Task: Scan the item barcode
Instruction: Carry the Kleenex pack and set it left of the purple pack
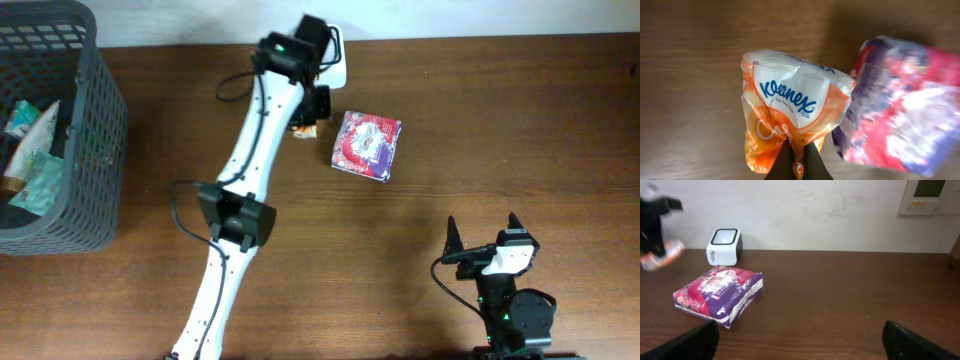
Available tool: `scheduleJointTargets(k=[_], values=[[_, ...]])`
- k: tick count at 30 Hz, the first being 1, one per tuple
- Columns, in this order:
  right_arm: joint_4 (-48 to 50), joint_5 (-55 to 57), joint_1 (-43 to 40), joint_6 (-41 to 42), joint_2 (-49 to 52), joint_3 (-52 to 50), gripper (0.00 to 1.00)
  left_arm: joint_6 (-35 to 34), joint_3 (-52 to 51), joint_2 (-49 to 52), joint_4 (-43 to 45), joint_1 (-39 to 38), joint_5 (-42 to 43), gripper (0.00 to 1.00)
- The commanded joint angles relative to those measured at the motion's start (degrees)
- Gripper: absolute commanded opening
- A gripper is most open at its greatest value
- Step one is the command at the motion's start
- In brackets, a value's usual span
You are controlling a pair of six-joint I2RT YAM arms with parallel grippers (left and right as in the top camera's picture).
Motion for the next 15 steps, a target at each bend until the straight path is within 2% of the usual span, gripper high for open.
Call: scheduleJointTargets(k=[1,4,8,13,15], values=[[-0.2,0.3,-0.4,0.2,-0.3,-0.5,0.99,-5.2,0.4,4.9,-0.3,-1.6,0.3,0.0],[-0.2,0.3,-0.4,0.2,-0.3,-0.5,0.99,-5.2,0.4,6.4,-0.7,-3.1,6.7,0.0],[-0.2,0.3,-0.4,0.2,-0.3,-0.5,0.99,-5.2,0.4,6.5,-1.0,-6.7,10.0,0.0],[-0.2,0.3,-0.4,0.2,-0.3,-0.5,0.99,-5.2,0.4,6.5,-1.0,-7.8,10.0,0.0],[-0.2,0.3,-0.4,0.2,-0.3,-0.5,0.99,-5.2,0.4,6.5,-1.0,-7.2,6.9,0.0]])
